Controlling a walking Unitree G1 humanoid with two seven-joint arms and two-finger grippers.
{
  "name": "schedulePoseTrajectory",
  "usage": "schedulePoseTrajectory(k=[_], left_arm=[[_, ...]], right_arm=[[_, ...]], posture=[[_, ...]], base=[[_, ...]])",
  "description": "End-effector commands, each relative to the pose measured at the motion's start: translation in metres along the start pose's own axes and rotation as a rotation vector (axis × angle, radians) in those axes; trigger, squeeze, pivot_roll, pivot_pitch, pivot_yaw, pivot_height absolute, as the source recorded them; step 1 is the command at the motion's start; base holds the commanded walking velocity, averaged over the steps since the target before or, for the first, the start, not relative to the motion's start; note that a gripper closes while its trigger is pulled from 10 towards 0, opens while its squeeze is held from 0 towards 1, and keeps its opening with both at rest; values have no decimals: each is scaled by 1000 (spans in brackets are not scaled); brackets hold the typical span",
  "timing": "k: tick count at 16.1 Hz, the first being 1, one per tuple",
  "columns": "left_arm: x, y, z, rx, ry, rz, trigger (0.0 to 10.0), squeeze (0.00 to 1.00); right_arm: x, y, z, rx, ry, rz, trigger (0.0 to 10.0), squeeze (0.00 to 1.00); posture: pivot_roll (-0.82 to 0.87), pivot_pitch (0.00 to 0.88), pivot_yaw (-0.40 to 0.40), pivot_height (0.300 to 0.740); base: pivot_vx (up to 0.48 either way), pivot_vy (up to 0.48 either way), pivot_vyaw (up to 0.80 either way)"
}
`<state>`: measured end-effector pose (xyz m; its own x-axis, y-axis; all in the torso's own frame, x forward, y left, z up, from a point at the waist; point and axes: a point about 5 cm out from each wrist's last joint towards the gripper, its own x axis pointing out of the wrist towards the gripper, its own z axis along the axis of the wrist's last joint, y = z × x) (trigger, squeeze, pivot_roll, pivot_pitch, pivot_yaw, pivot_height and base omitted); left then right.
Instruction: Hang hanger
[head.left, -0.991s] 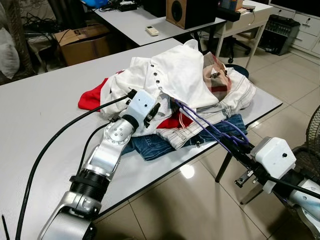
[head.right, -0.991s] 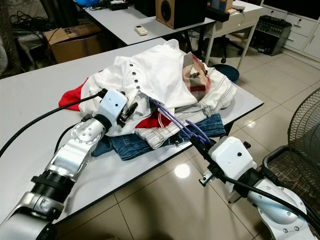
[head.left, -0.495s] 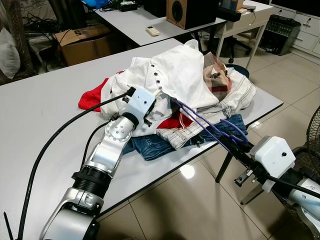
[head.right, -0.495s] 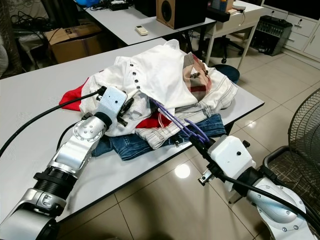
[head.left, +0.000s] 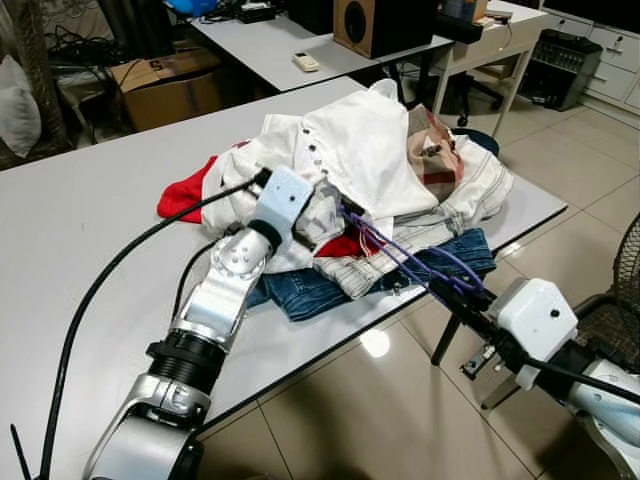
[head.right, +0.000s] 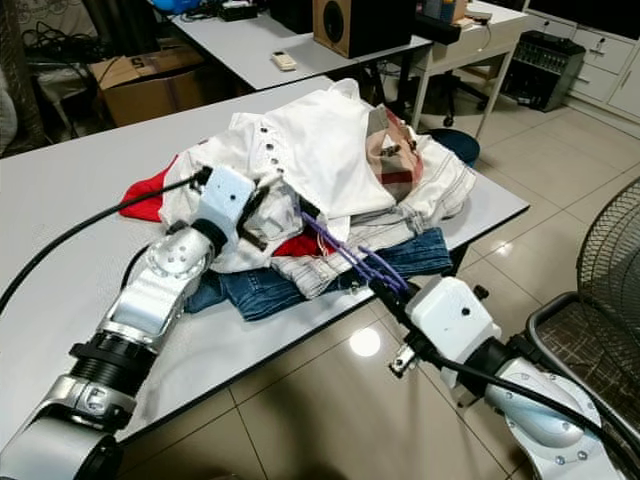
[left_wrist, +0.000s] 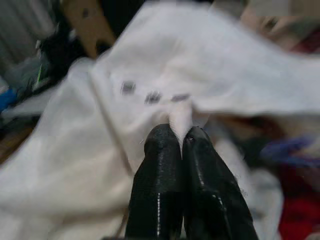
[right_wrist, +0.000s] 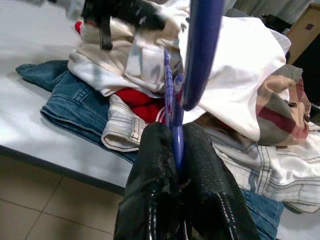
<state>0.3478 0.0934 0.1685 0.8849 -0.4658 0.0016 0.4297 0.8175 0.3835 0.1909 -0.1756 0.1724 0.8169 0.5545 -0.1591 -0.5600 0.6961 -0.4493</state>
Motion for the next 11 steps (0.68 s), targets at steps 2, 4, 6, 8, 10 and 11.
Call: schedulePoseTrajectory(k=[2,4,6,8,10,11], left_arm=[[2,3,27,49,-103,-34,0,0],[0,3,36,86,-126,-50,0,0],[0,5,48,110,-163,-63,0,0],[-1,6,51,149,-167,-79,0,0],[-2,1,46,177,-148,-107,0,0],[-3,-1,44,198,-140,-119,0,0]], right_arm=[[4,0,-2,0,14,-14,10000,0],[6,1,-2,3,12,-19,10000,0],[9,2,-4,7,14,-21,10000,0],[13,3,-2,16,3,-25,10000,0],[18,4,-2,21,2,-44,10000,0],[20,-1,-6,11,31,-100,10000,0]], posture=[[-186,0,70,740],[-180,0,67,740],[-174,0,64,740],[-170,0,65,740],[-171,0,68,740],[-170,0,69,740]], base=[[0,0,0],[0,0,0],[0,0,0],[0,0,0],[0,0,0],[0,0,0]])
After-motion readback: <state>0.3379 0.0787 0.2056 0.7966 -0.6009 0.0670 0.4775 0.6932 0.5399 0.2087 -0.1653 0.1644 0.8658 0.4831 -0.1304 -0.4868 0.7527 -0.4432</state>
